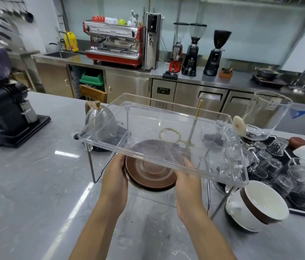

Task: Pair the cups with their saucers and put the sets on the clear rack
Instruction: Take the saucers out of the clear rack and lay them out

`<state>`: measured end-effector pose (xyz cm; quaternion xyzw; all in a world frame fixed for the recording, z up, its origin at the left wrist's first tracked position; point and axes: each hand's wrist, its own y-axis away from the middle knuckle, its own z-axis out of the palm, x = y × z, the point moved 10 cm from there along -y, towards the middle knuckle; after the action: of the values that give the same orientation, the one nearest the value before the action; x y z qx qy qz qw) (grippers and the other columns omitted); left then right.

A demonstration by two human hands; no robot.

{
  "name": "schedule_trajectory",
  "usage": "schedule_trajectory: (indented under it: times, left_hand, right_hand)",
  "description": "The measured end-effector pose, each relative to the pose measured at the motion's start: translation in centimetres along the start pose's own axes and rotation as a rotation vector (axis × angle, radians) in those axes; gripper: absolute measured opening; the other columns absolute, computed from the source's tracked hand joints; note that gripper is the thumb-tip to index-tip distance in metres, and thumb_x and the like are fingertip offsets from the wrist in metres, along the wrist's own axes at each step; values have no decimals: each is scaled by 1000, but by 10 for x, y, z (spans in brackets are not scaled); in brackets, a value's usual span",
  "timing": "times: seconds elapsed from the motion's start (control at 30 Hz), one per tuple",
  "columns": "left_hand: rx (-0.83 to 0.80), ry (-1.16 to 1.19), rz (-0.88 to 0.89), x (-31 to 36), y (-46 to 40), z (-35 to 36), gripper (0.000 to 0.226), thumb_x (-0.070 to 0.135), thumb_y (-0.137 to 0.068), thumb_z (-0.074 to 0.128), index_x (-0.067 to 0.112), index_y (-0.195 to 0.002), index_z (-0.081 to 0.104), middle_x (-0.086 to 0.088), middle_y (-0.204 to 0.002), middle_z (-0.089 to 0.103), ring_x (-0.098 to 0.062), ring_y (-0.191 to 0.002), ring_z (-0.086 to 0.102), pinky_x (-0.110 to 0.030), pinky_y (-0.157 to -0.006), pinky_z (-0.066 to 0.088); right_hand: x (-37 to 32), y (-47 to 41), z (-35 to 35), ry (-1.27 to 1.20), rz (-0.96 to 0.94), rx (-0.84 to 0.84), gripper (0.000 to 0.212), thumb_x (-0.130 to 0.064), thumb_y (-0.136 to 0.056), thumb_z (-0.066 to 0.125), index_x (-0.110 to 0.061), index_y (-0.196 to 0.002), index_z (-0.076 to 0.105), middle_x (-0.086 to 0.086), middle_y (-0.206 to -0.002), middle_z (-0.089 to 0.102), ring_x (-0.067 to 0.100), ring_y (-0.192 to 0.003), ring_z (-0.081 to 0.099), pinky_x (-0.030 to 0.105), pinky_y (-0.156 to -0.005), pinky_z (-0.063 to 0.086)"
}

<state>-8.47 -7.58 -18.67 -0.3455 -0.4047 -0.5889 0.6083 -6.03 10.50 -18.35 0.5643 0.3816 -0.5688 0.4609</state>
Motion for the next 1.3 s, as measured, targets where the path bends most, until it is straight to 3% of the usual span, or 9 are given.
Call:
schedule_trajectory:
  times: [0.1, 0.23, 0.43, 0.63, 0.8, 1.0, 1.1, 1.2, 1.3]
  left_hand:
    - [9, 26, 3, 7, 16, -3, 38, 28, -102, 45, 31, -97, 83, 4, -110, 79, -7, -104, 73, -22, -82, 54]
    - [61, 16, 8, 15, 39, -17, 39, 26, -103, 45, 32, -96, 83, 6, -110, 79, -7, -104, 72, -29, -87, 48]
    - [153, 2, 19, 17, 79, -45, 32, 23, -102, 49, 23, -105, 81, 1, -112, 78, -12, -108, 71, -32, -90, 48]
    - [207, 7, 13, 16, 111, -65, 31, 19, -101, 47, 14, -118, 72, -1, -115, 77, -13, -110, 71, -34, -96, 48]
    - [255, -19, -20, 7, 132, -77, 27, 17, -99, 51, 18, -103, 78, -1, -106, 80, -15, -101, 74, -33, -86, 51]
    - [260, -118, -42, -11, 155, -97, 31, 6, -86, 71, 14, -116, 73, -3, -102, 81, -13, -92, 75, -31, -84, 54]
    - [237, -134, -62, -23, 165, -100, 36, -2, -82, 73, 14, -114, 72, -5, -100, 81, -16, -91, 77, -23, -72, 60]
    - [214, -152, -94, -36, 174, -98, 41, -7, -80, 73, 12, -115, 72, -7, -100, 81, -16, -91, 77, -22, -69, 61]
    - [173, -201, -138, -51, 182, -87, 39, -5, -79, 75, 18, -111, 73, -5, -101, 81, -17, -95, 77, -34, -83, 57]
  right_hand:
    - [-1, 14, -3, 0, -27, 19, 35, -23, -103, 50, -33, -135, 58, -18, -134, 61, 4, -130, 51, 32, -112, 38]
    - [-2, 36, -2, 45, -31, 9, 44, -2, -97, 45, -28, -126, 64, -14, -118, 71, 9, -116, 63, 32, -103, 48]
    - [-2, 74, 2, 81, -33, -46, 43, -3, -98, 43, -30, -123, 65, -11, -113, 73, 10, -109, 67, 40, -103, 52]
    - [-2, 102, -1, 78, -48, -69, 47, 2, -96, 43, -34, -108, 71, -10, -105, 76, 11, -101, 70, 32, -94, 55]
    - [1, 120, -7, 90, -55, -92, 48, 4, -95, 42, -31, -108, 72, -3, -102, 76, 25, -100, 68, 38, -92, 56]
    - [13, 151, -22, 124, -62, -99, 49, 5, -93, 47, -36, -101, 73, 1, -95, 76, 30, -95, 68, 42, -87, 58]
    - [22, 164, -32, 121, -49, -96, 54, 7, -92, 48, -41, -96, 73, 9, -93, 74, 37, -95, 64, 48, -88, 55]
    - [31, 173, -48, 132, -36, -81, 60, 8, -91, 48, -44, -100, 74, 0, -94, 77, 28, -92, 70, 38, -85, 59]
    - [41, 179, -67, 134, 1, -53, 61, 11, -91, 46, -42, -106, 74, -12, -101, 78, 9, -95, 74, 24, -86, 60]
